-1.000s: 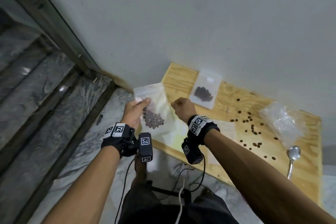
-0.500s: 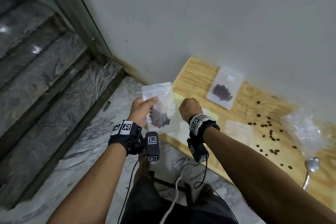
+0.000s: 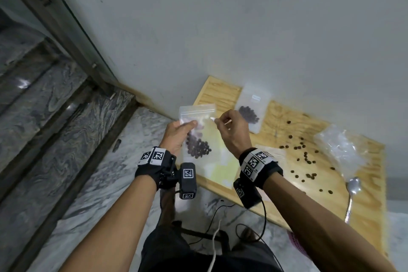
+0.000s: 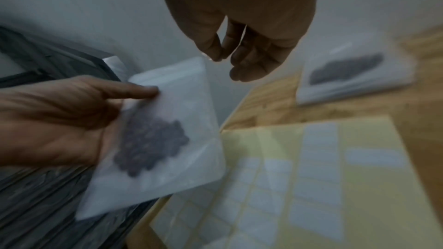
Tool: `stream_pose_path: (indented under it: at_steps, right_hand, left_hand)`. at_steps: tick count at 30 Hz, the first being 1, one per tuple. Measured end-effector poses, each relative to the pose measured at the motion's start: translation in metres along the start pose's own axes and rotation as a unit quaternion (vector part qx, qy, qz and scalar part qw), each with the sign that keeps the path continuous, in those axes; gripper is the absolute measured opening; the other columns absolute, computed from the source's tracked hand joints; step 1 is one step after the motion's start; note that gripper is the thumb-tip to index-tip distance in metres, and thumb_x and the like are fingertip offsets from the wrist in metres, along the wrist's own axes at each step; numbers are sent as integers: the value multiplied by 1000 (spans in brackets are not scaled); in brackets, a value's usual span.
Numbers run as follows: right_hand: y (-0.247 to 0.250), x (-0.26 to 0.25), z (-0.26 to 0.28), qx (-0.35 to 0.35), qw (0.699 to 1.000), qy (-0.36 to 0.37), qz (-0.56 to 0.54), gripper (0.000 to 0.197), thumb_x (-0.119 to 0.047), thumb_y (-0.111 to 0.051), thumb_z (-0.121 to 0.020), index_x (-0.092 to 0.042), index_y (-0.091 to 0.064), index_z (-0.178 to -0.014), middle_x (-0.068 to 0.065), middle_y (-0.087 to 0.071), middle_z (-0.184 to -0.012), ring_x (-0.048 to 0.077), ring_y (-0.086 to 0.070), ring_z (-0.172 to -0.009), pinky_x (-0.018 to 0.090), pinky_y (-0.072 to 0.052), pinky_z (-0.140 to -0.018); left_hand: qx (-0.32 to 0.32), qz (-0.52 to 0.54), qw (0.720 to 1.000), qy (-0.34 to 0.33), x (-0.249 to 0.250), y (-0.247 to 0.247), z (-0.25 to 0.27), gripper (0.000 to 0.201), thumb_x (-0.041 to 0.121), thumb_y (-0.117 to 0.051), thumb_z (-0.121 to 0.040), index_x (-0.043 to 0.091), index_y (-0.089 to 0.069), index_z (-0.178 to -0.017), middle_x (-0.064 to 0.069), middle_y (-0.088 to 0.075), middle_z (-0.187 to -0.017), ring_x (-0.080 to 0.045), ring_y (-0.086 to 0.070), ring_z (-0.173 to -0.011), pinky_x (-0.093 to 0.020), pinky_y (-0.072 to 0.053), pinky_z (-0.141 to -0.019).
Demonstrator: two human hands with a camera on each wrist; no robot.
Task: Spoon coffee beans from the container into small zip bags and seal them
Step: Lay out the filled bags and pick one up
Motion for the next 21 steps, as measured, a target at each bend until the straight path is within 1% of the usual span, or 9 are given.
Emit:
stream_pose_path:
  at_steps: [2,4,7,10,13,15,16,19,21]
  right_hand:
    - [17,-7,1,1,999,31,29,18,-28,-65,-90,-16,-55,-82,-1,-58,-87,19,-57,-69,35,-50,-63]
    - [35,-9,2,16,998,44,48,16,-28,-65,-90,-16,-56,-84,-1,-57,-88,18,-56,-68,39,-51,-65]
    - [59,-5,4,42,996,42,67,16,-29,-63,-91,-16,-57,-86,-2,-56,-90,17,-56,-68,40,-51,-65]
    - [84,1,8,67,992,41,95,17,-31,-62,-91,-16,-57,-87,-1,-56,-91,16,-56,-66,39,-51,-62]
    - [102,7,11,83,987,31,135,18,-33,-61,-92,-17,-57,-87,-4,-54,-90,15,-54,-66,31,-46,-56]
    - [110,12,13,93,983,16,158,18,-34,-61,-92,-18,-56,-86,-5,-51,-89,14,-51,-66,24,-38,-52]
    - [114,15,15,99,982,7,164,19,-35,-61,-92,-19,-55,-85,-6,-51,-89,14,-51,-67,24,-37,-52]
    - [125,22,20,134,976,-22,167,24,-40,-66,-87,-19,-55,-91,-4,-50,-98,15,-53,-79,27,-42,-59]
    - [133,30,23,168,972,-51,158,44,-43,-73,-79,-15,-52,-106,0,-49,-109,15,-50,-92,26,-45,-70]
  left_hand:
    - [-52,-33,998,-10,9,-31,5,27,21,-70,-89,3,-69,-108,-11,-76,-99,-30,-73,-89,-33,-56,-76]
    - [-95,-64,993,-21,15,-59,10,26,25,-68,-90,5,-70,-107,-7,-76,-98,-26,-73,-85,-29,-52,-69]
    - [-129,-97,987,-27,20,-89,14,19,27,-67,-91,10,-72,-99,-6,-77,-96,-28,-73,-87,-29,-49,-69]
    - [-158,-114,980,-30,23,-117,19,20,27,-66,-91,10,-72,-99,-7,-76,-97,-30,-72,-90,-31,-48,-70]
    - [-175,-128,976,-36,27,-138,27,16,24,-63,-94,10,-72,-93,-7,-76,-96,-28,-72,-88,-31,-50,-66]
    - [-185,-137,972,-45,28,-150,32,15,18,-61,-95,10,-73,-90,-8,-76,-93,-28,-72,-85,-30,-49,-63]
    - [-188,-140,971,-47,29,-155,34,14,15,-60,-95,10,-73,-89,-8,-76,-91,-28,-72,-83,-30,-49,-62]
    - [-201,-150,967,-49,29,-163,35,14,12,-59,-95,11,-71,-91,-9,-76,-91,-28,-71,-82,-29,-53,-58]
    - [-210,-154,964,-49,29,-164,36,15,13,-57,-97,11,-71,-92,-9,-75,-95,-27,-71,-82,-29,-54,-61]
Point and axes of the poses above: each hand's wrist, its own z-axis away from the middle knuckle, its own y-axis out of the back of the hand, x = y × z, the point moved 7 cm from there along -z, towards the middle knuckle
